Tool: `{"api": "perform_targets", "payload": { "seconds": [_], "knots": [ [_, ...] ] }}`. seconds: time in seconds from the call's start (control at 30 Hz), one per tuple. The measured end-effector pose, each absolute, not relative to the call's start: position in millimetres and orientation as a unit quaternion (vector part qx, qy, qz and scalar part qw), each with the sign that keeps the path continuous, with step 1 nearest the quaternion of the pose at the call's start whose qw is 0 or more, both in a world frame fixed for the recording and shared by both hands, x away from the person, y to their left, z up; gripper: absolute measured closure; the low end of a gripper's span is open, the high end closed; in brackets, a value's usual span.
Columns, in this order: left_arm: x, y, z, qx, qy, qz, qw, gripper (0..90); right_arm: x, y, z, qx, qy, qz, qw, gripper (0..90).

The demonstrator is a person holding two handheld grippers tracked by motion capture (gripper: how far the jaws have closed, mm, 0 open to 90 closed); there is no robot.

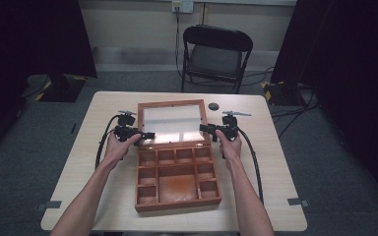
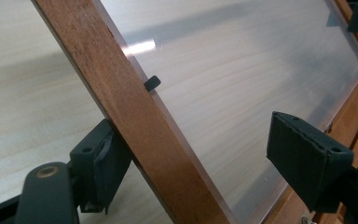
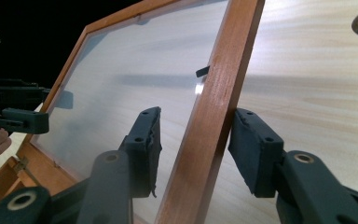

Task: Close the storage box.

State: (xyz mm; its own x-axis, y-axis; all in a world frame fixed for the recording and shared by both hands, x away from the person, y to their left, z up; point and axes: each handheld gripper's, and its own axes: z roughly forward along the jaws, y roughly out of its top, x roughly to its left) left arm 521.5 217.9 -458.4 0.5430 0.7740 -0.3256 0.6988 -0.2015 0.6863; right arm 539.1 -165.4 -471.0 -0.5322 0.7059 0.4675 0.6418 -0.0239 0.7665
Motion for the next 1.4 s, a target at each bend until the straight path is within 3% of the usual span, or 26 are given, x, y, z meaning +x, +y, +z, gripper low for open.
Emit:
{"api": "perform_targets", "payload": {
  "seconds": [0.47, 0.53, 0.63, 0.73, 0.93, 1.4],
  "knots": [
    [518, 220, -451, 0.775, 0.466, 0.058, 0.422, 28.7, 541, -165, -462, 0.47, 0.709, 0.525, 0.035, 52.3],
    [518, 220, -451, 0.773, 0.467, 0.059, 0.425, 29.4, 542, -164, -462, 0.472, 0.708, 0.525, 0.031, 50.5],
    [519, 221, -452, 0.771, 0.47, 0.055, 0.426, 29.8, 545, -160, -462, 0.467, 0.709, 0.527, 0.03, 40.2],
    [519, 221, -452, 0.77, 0.472, 0.052, 0.426, 29.8, 547, -158, -462, 0.468, 0.709, 0.526, 0.025, 37.6],
    [519, 221, -448, 0.768, 0.472, 0.057, 0.43, 34.0, 546, -159, -455, 0.47, 0.713, 0.519, 0.041, 45.5],
    [519, 214, -438, 0.767, 0.463, 0.078, 0.436, 37.6, 536, -165, -441, 0.463, 0.716, 0.518, 0.07, 47.5]
  ]
}}
